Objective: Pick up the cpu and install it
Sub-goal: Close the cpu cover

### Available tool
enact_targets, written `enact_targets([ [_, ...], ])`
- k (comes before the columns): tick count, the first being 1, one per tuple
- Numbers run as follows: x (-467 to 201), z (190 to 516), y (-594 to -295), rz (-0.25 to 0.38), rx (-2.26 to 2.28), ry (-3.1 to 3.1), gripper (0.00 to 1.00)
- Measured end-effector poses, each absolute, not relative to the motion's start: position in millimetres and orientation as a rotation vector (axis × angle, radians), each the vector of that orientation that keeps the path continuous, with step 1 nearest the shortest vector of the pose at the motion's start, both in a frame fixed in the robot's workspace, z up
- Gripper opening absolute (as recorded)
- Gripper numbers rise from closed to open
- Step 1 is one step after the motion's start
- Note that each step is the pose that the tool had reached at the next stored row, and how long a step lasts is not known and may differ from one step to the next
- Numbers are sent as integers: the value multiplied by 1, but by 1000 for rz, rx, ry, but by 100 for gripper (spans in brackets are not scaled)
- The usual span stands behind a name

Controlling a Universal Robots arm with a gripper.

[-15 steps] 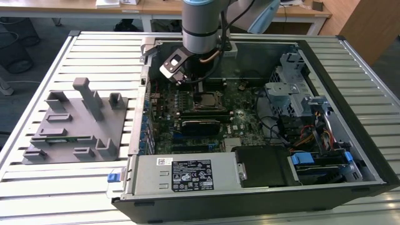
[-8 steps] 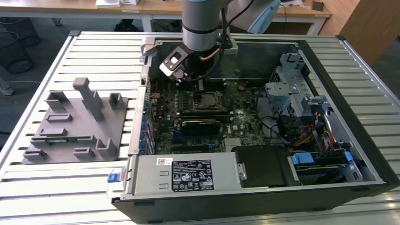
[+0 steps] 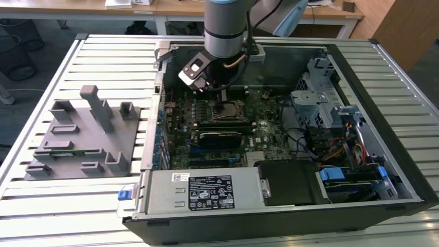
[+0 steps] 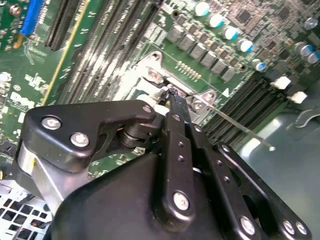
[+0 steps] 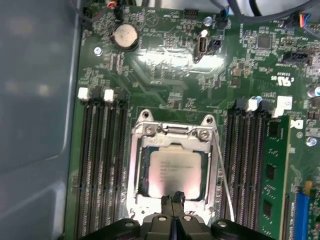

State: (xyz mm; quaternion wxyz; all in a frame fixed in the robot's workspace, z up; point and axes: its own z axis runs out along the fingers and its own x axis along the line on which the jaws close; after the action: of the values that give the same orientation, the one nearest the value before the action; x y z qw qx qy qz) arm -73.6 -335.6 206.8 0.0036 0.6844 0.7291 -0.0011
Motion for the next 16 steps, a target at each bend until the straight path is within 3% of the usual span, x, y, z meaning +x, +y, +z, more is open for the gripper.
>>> enact_targets([
  [16, -58, 206, -341, -3, 2147, 2288, 11],
])
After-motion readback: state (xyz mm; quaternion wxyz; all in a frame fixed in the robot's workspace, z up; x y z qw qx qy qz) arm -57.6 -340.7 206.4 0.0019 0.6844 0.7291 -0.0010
